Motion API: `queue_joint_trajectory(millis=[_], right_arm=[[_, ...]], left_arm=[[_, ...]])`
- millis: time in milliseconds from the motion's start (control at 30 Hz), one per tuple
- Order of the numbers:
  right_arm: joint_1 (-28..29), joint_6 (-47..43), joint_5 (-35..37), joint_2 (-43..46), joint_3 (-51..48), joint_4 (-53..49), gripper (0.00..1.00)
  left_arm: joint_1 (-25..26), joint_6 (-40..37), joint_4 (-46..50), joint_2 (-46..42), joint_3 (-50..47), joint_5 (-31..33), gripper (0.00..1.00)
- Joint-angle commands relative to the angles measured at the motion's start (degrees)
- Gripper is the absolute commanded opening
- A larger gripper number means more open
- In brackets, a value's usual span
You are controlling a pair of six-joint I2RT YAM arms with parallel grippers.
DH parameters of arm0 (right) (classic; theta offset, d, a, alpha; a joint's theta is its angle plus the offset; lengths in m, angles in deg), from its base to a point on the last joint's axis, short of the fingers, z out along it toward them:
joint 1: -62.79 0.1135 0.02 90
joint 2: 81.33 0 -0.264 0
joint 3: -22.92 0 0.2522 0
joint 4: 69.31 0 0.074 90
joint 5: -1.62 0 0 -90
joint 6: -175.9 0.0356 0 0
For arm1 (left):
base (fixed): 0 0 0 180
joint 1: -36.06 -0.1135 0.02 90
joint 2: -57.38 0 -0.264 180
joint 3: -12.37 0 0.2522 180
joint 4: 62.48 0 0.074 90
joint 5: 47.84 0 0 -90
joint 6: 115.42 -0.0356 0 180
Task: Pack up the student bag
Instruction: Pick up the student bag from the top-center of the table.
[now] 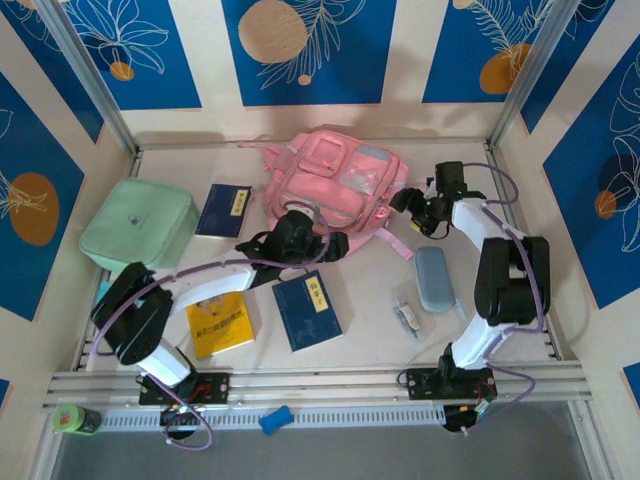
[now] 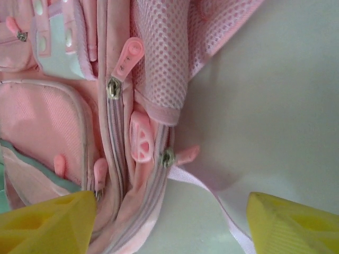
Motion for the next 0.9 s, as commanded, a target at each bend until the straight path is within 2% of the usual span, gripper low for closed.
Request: queue_joint_trajectory(millis=[0,267,433,533,767,867], right_arm=[[0.1,-0.3,-3.8,-4.8,4.3,0.8,0.68],[0.4,-1.5,-6.0,-15.6,11.5,2.6,0.55],[0.9,-1.3,-7.2,-18.4,12.6,5.3,0.39],[0.8,-0.7,-7.3,-17.7,11.5,7.1,0.21],[1.2,-1.2,-7.5,-11.5,7.7,8.8,0.02],[1.2,-1.2,-7.9,-6.7,4.7,9.3,0.00]], left_arm=[[0.7,1.2,-2.5,3.8,3.4,-1.4,1.00],[0.6,0.8,-1.3,7.8,3.9,2.0,1.00],[0.4,0.6,0.0,7.9,3.0,4.7,0.99],[0.0,0.6,0.0,7.7,2.4,5.1,0.99],[-1.7,0.5,1.2,6.8,0.5,7.7,0.99],[-3.6,-0.5,1.5,5.7,-0.6,8.7,1.00]])
